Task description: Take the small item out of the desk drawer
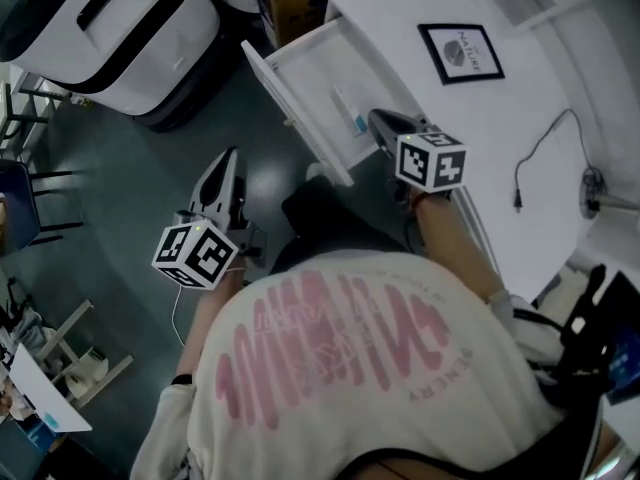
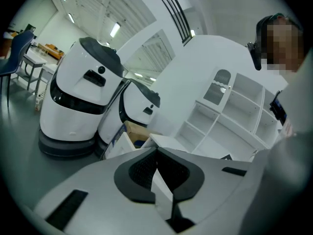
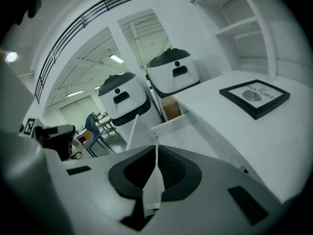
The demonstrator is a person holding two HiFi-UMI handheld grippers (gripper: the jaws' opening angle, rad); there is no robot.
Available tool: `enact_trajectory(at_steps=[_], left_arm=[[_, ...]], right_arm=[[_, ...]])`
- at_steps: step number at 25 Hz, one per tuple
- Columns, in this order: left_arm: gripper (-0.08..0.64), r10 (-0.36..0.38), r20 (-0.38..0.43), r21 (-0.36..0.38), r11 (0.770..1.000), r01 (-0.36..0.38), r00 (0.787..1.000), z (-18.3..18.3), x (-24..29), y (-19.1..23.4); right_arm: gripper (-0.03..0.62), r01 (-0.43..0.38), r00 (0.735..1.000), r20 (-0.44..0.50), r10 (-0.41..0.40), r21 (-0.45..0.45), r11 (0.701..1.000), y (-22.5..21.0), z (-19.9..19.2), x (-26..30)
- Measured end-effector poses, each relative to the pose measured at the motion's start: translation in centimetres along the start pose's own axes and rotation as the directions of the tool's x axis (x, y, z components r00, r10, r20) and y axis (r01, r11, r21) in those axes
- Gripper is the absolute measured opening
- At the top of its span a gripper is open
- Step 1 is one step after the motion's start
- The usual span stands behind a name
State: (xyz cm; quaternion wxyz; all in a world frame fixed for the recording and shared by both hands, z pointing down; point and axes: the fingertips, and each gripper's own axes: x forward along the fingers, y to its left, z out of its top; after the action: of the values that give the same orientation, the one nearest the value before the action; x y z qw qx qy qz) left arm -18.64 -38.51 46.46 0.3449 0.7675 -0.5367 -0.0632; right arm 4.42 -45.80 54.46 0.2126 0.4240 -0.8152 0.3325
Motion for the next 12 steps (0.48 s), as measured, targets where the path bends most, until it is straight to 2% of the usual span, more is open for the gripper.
enact_trajectory(at_steps=[6,7,8,12], left_arm=[[0.029,0.038,-0.037,-0.026,0.999,-0.039,0.999,0.2,3.5,1.9],[0.029,0.046,-0.044,-0.027,0.999,-0.047,0.998,0.2,3.9,2.2],[0.029,0.055,-0.049,-0.030,0.998,-0.056,0.997,0.2,4.4,2.6],[0.029,0.084,-0.062,-0.049,0.995,-0.087,0.995,0.4,5.8,4.1]], right_arm=[[0.034,0.017,0.988,-0.152,-0.022,-0.031,0.999,-3.0,-1.9,5.5],[0.089,0.013,0.984,-0.179,-0.018,-0.028,1.000,-3.3,-2.4,6.4],[0.177,0.007,0.979,-0.206,-0.013,-0.026,1.000,-3.6,-2.8,7.2],[0.173,0.005,0.957,-0.288,-0.019,-0.049,0.999,-4.7,-4.0,9.7]])
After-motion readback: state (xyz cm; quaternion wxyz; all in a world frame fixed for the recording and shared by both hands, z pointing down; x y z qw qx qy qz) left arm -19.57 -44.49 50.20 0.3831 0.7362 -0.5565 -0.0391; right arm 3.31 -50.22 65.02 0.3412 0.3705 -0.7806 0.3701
